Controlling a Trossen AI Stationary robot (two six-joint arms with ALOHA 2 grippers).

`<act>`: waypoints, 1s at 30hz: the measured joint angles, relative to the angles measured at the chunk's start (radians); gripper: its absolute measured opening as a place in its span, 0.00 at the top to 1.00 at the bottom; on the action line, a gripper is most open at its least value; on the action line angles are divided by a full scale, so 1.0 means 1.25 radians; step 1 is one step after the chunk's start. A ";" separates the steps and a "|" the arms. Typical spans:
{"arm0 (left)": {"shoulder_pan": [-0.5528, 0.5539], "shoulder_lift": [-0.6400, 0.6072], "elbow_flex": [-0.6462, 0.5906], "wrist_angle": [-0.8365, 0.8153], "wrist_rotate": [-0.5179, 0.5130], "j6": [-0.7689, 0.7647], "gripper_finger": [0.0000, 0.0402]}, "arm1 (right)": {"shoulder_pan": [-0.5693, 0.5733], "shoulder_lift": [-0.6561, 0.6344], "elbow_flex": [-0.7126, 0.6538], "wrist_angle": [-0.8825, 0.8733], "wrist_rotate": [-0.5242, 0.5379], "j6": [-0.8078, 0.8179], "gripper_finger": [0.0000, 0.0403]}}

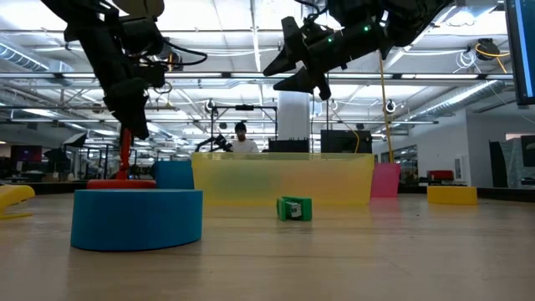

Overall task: Pick and place Stapler, Stapler remover, tape
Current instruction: Put the yellow stapler into the blue bin

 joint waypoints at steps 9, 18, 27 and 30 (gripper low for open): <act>0.010 0.000 0.000 -0.013 0.001 0.003 0.38 | -0.008 -0.015 0.000 -0.078 -0.009 -0.035 0.48; 0.010 0.000 0.000 -0.036 0.002 0.002 0.38 | -0.004 -0.081 0.001 -0.275 -0.133 -0.023 0.48; -0.033 0.000 0.000 -0.055 0.018 -0.090 0.38 | 0.048 -0.110 -0.001 -0.363 -0.348 0.083 0.48; -0.075 0.000 0.000 -0.064 0.047 -0.143 0.38 | 0.079 -0.108 -0.001 -0.392 -0.355 0.101 0.48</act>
